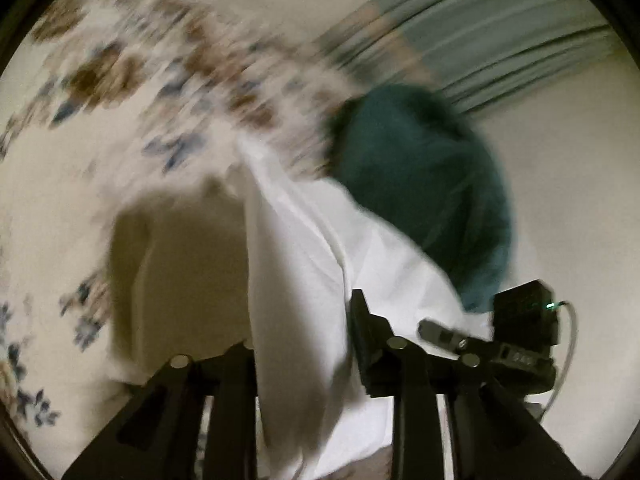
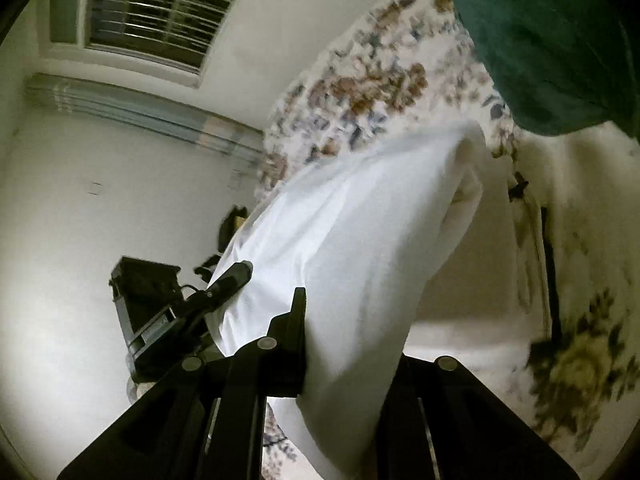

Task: Fold small clothes
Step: 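Carry the folded T-shirt with both grippers onto the clothes stack and release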

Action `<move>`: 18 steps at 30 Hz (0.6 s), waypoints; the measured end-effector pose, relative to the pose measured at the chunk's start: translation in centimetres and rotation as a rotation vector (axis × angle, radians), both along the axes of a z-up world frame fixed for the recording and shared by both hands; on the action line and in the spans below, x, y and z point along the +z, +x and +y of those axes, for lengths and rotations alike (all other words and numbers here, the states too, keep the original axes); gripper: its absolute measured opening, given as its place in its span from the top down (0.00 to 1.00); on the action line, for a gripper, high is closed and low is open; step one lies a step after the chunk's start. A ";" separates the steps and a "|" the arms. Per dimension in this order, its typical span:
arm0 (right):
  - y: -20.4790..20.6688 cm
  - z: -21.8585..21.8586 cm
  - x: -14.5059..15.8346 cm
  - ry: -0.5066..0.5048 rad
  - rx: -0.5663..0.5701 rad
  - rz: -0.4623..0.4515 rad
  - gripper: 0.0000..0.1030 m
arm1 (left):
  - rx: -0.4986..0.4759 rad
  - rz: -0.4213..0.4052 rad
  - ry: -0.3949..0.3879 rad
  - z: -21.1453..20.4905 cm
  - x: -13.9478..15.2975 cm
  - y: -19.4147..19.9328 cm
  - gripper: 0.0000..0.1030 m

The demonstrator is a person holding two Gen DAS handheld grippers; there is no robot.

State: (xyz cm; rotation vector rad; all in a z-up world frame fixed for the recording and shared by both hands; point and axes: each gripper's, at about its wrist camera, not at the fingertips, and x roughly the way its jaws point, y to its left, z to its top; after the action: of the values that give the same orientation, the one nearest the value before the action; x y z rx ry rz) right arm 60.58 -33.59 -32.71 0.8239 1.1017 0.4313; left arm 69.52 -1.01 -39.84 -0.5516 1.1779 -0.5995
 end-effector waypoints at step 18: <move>-6.8 4.4 -3.3 -0.935 -0.095 0.175 0.00 | 0.096 -0.125 0.681 -2.8 0.8 -8.9 0.03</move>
State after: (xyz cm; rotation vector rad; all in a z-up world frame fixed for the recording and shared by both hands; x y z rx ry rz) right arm 53.73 -29.22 -35.96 0.0783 1.2484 -0.2529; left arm 60.62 -3.76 -39.06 0.0116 1.1435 -0.1224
